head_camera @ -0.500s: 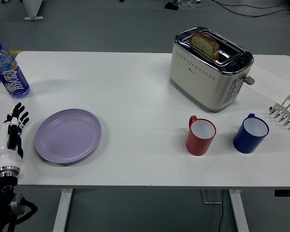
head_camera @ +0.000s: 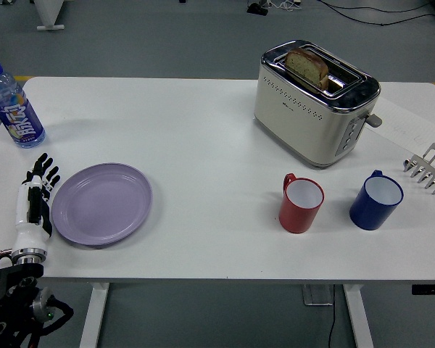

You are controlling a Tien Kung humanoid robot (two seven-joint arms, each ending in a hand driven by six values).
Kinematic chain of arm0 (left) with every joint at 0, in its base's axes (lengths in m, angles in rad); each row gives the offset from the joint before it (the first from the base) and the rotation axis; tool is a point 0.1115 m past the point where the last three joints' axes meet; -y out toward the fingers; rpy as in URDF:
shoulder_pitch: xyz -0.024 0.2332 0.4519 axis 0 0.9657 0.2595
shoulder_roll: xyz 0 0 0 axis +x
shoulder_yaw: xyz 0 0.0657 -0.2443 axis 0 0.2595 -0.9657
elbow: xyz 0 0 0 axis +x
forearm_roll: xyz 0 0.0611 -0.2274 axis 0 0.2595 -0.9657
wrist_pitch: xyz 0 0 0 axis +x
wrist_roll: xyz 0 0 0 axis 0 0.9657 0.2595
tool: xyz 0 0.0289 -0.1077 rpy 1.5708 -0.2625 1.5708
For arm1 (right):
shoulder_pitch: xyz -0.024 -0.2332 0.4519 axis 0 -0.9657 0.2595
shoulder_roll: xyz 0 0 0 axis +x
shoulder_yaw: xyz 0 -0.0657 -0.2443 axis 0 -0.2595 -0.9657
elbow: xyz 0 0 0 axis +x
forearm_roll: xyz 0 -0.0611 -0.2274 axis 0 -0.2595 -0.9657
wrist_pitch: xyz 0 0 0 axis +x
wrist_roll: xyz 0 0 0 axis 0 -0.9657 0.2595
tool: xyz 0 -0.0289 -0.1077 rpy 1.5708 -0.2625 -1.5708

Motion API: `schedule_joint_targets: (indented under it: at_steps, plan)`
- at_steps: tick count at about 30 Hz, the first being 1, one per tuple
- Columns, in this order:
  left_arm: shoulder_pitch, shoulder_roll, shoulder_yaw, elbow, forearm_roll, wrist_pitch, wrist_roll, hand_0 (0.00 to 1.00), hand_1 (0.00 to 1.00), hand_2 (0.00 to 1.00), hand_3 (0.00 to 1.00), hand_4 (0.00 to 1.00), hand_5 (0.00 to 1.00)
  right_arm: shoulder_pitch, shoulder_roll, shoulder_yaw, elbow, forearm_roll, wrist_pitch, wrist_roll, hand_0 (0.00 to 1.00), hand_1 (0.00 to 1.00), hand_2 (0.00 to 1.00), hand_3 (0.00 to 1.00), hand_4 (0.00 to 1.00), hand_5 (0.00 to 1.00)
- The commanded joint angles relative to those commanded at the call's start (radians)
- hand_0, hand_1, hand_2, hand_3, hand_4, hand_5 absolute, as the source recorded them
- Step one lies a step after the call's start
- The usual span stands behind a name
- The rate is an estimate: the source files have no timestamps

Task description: Push plate across desktop

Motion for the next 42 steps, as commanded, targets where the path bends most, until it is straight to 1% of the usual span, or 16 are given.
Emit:
schedule_joint_targets:
  at_steps: [7,9,22,26,30,35,38,42]
  plan:
    - [0.002,-0.004,0.031,-0.003,-0.038,0.009,-0.008,0.841,0.908,0.948,0.941,0.614,0.998,0.000,0.000,0.000,0.000,-0.002,0.001,0.000,0.636,0.608,0.665,0.607,0.181,0.114]
    - [0.004,-0.004,0.044,-0.004,-0.062,0.015,-0.013,0.841,0.908,0.948,0.941,0.614,0.998,0.000,0.000,0.001,0.000,-0.003,0.000,0.000,0.636,0.608,0.665,0.607,0.181,0.114]
    - [-0.001,-0.001,0.133,-0.026,-0.150,0.069,-0.048,0.843,0.911,0.950,0.946,0.612,0.998,0.004,-0.001,0.000,0.000,-0.005,0.002,0.002,0.636,0.608,0.666,0.607,0.182,0.114]
    - [-0.001,0.002,0.176,-0.027,-0.208,0.088,-0.061,0.844,0.910,0.952,0.949,0.610,0.998,0.006,-0.002,0.002,0.000,-0.008,0.002,0.002,0.637,0.608,0.666,0.607,0.182,0.113]
    - [0.002,0.004,0.203,-0.032,-0.225,0.096,-0.068,0.844,0.909,0.952,0.949,0.607,0.998,0.008,-0.002,0.001,0.000,-0.007,0.001,0.003,0.637,0.607,0.665,0.607,0.183,0.113]
    - [0.004,0.005,0.218,-0.040,-0.231,0.103,-0.073,0.844,0.909,0.952,0.949,0.607,0.998,0.009,-0.001,0.002,0.000,-0.008,0.001,0.003,0.637,0.607,0.665,0.607,0.183,0.113]
    - [0.011,0.013,0.268,-0.060,-0.247,0.122,-0.084,0.844,0.908,0.954,0.948,0.605,0.998,0.009,-0.002,0.002,0.000,-0.011,0.002,0.003,0.636,0.607,0.666,0.607,0.183,0.113]
    - [0.015,0.013,0.302,-0.064,-0.256,0.131,-0.091,0.843,0.907,0.954,0.948,0.603,0.998,0.006,-0.001,0.002,0.000,-0.011,0.003,0.001,0.637,0.607,0.666,0.607,0.183,0.113]
